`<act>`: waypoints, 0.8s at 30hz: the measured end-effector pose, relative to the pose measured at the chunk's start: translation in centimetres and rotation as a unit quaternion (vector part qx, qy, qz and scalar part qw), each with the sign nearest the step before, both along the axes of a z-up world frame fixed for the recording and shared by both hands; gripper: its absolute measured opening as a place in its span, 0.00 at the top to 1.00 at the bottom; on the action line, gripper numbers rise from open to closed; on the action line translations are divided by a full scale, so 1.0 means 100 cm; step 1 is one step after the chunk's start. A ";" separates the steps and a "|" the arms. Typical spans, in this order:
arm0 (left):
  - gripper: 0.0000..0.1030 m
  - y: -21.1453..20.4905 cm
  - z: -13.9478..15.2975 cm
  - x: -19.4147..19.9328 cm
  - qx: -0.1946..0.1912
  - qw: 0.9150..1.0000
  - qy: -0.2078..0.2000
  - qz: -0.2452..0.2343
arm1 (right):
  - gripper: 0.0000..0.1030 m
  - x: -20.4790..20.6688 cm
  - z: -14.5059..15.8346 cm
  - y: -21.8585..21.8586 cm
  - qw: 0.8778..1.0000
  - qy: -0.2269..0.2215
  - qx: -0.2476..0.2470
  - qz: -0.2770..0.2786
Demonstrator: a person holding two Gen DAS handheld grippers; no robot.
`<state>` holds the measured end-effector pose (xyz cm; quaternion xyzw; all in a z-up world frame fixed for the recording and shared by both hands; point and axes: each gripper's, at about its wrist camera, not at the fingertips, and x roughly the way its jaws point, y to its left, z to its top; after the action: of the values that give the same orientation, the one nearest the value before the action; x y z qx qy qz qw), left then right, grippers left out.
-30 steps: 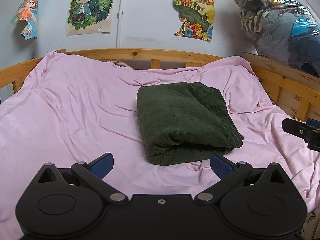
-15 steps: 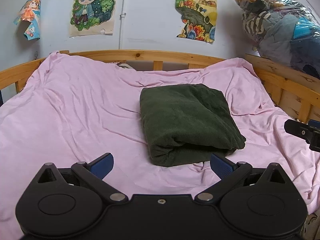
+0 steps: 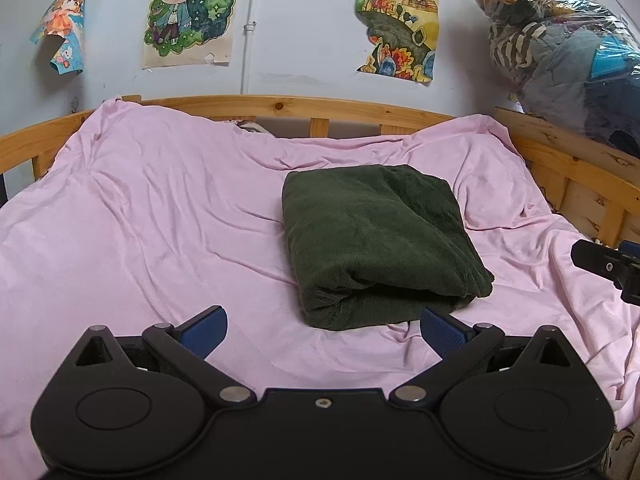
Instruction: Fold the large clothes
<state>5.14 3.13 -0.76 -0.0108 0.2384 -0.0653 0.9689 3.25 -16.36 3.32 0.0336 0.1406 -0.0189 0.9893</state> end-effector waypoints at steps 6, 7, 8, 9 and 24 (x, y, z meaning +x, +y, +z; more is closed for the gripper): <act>0.01 0.000 0.000 0.000 -0.001 1.000 0.000 0.001 | 0.00 0.000 0.000 0.000 1.000 0.001 -0.001 0.000; 0.01 0.000 0.000 0.000 0.000 1.000 0.000 0.000 | 0.00 0.001 -0.001 -0.001 1.000 0.001 -0.001 0.000; 0.01 0.000 0.000 0.000 0.000 1.000 0.000 0.000 | 0.00 0.001 -0.001 -0.001 1.000 0.002 -0.001 0.000; 0.01 0.000 0.000 0.000 0.000 1.000 0.000 0.001 | 0.00 0.001 -0.002 -0.001 1.000 0.002 -0.002 0.000; 0.01 0.000 0.001 0.001 0.000 1.000 0.002 -0.002 | 0.00 0.001 -0.003 -0.006 1.000 -0.001 -0.002 -0.005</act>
<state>5.20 3.18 -0.68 -0.0104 0.2408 -0.0670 0.9682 3.35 -16.91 3.02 0.0324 0.1397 -0.0241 0.9894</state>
